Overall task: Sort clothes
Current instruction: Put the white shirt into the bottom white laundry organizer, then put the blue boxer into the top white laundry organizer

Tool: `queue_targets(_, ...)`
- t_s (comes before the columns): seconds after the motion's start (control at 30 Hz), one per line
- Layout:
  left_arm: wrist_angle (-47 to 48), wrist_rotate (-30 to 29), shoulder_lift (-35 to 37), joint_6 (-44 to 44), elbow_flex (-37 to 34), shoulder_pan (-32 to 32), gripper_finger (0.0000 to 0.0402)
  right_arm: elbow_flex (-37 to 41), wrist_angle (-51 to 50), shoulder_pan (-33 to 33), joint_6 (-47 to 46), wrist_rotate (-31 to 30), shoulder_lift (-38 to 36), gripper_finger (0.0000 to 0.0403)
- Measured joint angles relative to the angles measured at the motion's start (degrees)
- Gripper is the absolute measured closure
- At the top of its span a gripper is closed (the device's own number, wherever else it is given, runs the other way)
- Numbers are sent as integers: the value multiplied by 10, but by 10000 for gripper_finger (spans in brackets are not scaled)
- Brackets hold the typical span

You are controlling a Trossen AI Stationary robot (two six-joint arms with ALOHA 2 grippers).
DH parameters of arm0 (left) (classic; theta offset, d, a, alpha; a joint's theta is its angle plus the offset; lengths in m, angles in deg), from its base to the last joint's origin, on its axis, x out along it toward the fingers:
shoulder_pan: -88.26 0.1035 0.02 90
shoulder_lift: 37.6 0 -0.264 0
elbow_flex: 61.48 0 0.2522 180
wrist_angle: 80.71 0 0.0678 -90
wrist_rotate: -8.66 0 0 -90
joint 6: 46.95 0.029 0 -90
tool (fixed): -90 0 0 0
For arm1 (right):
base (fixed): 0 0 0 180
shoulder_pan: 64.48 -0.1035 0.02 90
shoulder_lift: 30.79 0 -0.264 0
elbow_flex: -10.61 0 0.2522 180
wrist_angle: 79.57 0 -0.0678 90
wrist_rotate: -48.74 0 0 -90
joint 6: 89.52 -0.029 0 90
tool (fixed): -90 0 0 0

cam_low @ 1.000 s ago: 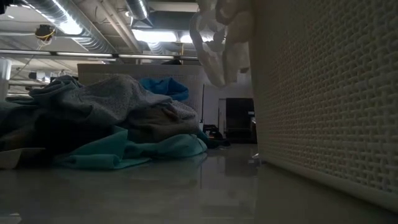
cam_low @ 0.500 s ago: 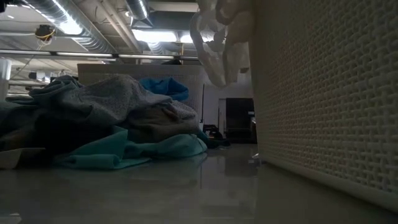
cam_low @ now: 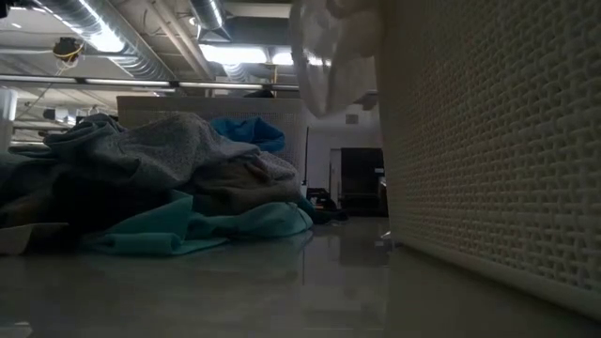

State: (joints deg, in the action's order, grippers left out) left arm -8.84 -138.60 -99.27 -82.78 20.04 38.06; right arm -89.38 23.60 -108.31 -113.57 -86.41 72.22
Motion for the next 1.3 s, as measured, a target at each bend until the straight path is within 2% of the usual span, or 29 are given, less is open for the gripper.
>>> queue_targets(0.3, 0, 0, 0, -2, 0, 0, 222, 0, 2, 0, 4, 102, 62, 93)
queue_targets(0.57, 0, 0, 0, -2, 0, 0, 222, -1, 3, 0, 3, 160, 102, 93)
queue_targets(0.73, 0, 0, 0, -2, 0, 0, 222, -1, -4, 0, 6, 201, 108, 93)
queue_targets(0.87, 0, 0, 0, -4, 0, 0, 222, -35, -60, 0, 8, 237, 100, 93)
queue_targets(1.1, 0, 0, 0, -2, 0, 0, 222, -174, -191, -1, 17, 237, 98, 93)
queue_targets(1.3, 0, 0, 0, -14, 0, 0, 222, -274, -228, -1, 46, 159, 97, 93)
